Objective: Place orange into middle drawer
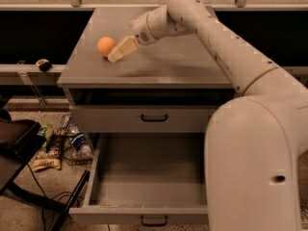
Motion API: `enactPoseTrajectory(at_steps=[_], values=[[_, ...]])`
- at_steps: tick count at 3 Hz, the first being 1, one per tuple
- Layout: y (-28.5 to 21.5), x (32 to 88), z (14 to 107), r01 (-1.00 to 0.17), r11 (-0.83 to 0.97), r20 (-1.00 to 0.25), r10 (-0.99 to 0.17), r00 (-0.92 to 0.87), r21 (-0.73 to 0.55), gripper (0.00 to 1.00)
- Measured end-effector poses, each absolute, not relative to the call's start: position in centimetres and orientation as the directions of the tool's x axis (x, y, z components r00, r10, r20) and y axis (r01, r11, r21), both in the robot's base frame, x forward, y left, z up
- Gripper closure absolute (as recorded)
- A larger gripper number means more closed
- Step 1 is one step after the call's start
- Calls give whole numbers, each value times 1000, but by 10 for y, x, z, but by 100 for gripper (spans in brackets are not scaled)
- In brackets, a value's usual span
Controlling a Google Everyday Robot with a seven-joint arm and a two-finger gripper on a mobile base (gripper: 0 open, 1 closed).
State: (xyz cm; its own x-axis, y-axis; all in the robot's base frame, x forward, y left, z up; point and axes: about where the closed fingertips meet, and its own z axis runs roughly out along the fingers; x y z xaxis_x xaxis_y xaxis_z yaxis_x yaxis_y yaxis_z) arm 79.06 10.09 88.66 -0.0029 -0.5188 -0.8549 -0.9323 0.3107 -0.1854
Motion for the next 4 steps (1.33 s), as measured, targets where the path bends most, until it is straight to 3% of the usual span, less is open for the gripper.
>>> enactPoseTrajectory(at_steps=[3,4], values=[[151,819,860,-954,291,-884,-462,-75,-72,0],[155,822,846,-955,294,-884,-456,-102,-41,27]])
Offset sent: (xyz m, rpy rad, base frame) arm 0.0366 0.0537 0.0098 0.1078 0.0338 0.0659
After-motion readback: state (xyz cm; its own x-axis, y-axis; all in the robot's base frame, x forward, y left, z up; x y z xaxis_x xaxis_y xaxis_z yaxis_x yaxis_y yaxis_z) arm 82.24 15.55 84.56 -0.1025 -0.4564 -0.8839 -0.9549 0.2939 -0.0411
